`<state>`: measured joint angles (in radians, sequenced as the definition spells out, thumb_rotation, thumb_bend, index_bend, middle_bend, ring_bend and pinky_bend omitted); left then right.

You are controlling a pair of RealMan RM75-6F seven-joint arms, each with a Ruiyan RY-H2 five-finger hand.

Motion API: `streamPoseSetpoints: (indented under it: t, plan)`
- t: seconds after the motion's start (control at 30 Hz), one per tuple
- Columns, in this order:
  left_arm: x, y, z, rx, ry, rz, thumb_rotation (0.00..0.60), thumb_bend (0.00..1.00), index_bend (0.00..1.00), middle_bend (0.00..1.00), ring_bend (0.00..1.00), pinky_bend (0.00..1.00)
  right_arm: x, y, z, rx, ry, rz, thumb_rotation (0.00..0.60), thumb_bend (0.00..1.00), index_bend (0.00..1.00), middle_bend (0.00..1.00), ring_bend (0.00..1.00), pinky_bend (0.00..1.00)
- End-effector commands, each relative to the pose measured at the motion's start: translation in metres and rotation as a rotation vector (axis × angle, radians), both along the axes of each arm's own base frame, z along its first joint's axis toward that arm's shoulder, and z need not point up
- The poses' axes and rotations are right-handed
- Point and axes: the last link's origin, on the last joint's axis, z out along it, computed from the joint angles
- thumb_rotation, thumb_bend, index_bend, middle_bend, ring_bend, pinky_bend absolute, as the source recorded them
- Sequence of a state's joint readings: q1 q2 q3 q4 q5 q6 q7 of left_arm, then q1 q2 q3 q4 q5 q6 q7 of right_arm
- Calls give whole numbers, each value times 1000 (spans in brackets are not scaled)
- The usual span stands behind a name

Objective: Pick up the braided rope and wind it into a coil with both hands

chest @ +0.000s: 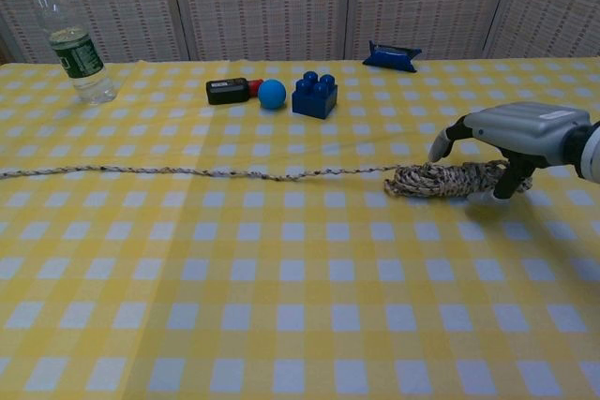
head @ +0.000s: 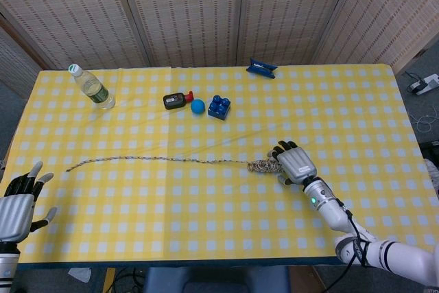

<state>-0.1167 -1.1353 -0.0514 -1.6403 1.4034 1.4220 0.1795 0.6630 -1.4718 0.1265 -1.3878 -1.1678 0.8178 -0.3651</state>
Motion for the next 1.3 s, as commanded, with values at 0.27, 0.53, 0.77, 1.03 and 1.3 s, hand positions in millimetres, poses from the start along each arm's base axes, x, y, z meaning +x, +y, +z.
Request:
streamPoseSetpoints:
  t: [0.27, 0.53, 0.77, 1.03, 1.3]
  plan:
    - [-2, 0, 0, 1, -4, -1, 600, 294, 235, 45, 116, 112, -2, -8, -7, -15, 1, -20, 600, 294, 326, 298, 154, 172]
    - [-4, 1, -2, -5, -5, 4, 600, 295, 235, 45, 116, 112, -2, -13, -13, -15, 5, -29, 600, 339, 409, 362, 217, 220]
    - [-4, 10, 3, 7, -1, -10, 600, 294, 246, 46, 117, 112, 7, -12, -10, -33, -42, -6, 600, 444, 524, 463, 323, 329]
    - [9, 55, 16, 18, -61, -86, 600, 295, 315, 224, 267, 197, 20, -10, 7, -52, -102, 41, 600, 464, 571, 499, 374, 400]
    - [26, 120, -2, -77, -19, -125, 600, 294, 381, 552, 561, 562, 31, -10, 21, -54, -131, 57, 600, 465, 571, 499, 381, 412]
